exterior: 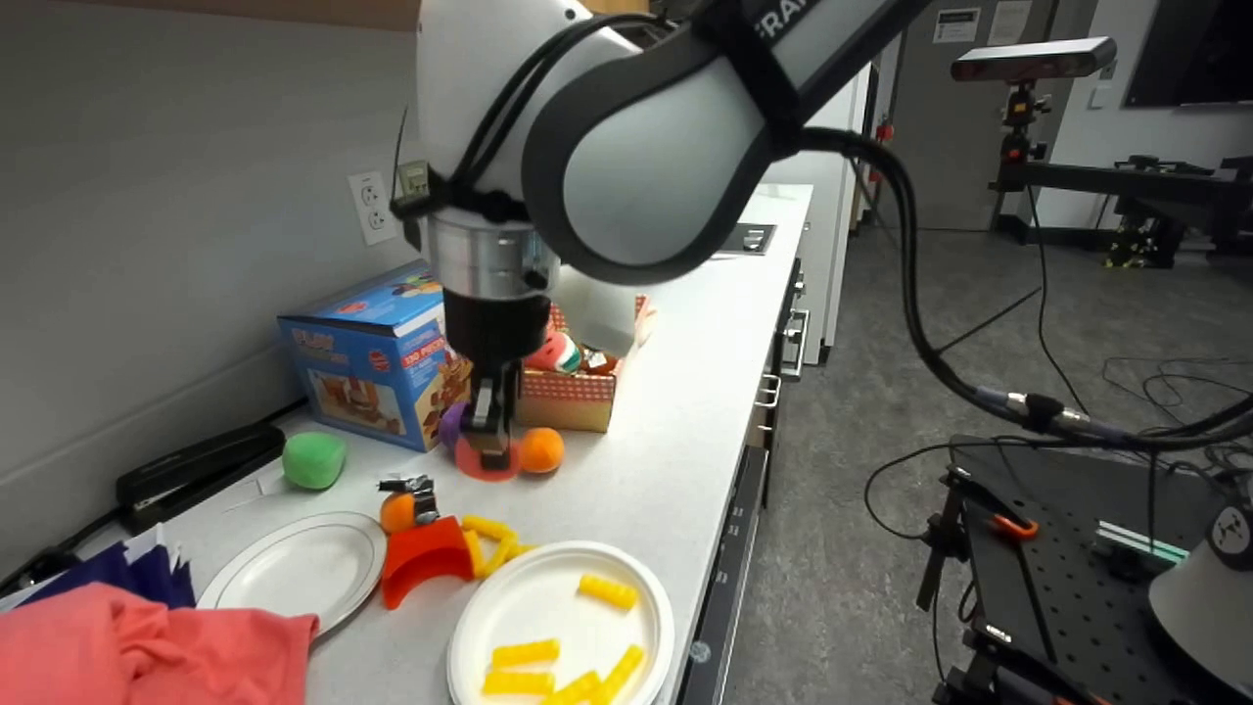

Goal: Put the plush toys inside the basket

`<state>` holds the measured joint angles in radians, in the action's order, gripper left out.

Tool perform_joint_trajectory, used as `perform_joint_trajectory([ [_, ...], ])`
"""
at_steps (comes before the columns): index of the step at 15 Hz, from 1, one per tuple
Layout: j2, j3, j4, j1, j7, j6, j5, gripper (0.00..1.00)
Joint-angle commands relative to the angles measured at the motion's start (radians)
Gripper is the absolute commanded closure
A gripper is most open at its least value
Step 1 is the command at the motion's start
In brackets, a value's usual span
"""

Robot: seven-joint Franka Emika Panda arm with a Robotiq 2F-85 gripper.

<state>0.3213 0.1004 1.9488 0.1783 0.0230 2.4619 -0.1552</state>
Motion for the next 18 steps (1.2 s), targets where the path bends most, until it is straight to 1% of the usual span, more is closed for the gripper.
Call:
perform_joint_trajectory([
  [1, -0.100, -0.048, 0.025, -0.036, -0.046, 0.048, -0.020, 0.96],
  [3, -0.118, -0.082, 0.018, -0.063, -0.059, 0.076, -0.027, 0.96],
  [5, -0.117, -0.118, 0.011, -0.085, -0.101, 0.107, -0.045, 0.96],
  [7, -0.099, -0.160, 0.002, -0.095, -0.189, 0.144, -0.095, 0.96],
  [11, -0.034, -0.265, -0.018, -0.077, -0.458, 0.236, -0.256, 0.96],
  [12, -0.015, -0.288, -0.027, -0.069, -0.521, 0.251, -0.281, 0.96],
  [14, 0.017, -0.325, -0.039, -0.056, -0.605, 0.256, -0.314, 0.96],
  [15, 0.028, -0.339, -0.041, -0.049, -0.636, 0.252, -0.322, 0.60],
  [16, 0.039, -0.349, -0.042, -0.043, -0.659, 0.249, -0.324, 0.58],
  [18, 0.052, -0.360, -0.041, -0.035, -0.692, 0.245, -0.321, 0.45],
])
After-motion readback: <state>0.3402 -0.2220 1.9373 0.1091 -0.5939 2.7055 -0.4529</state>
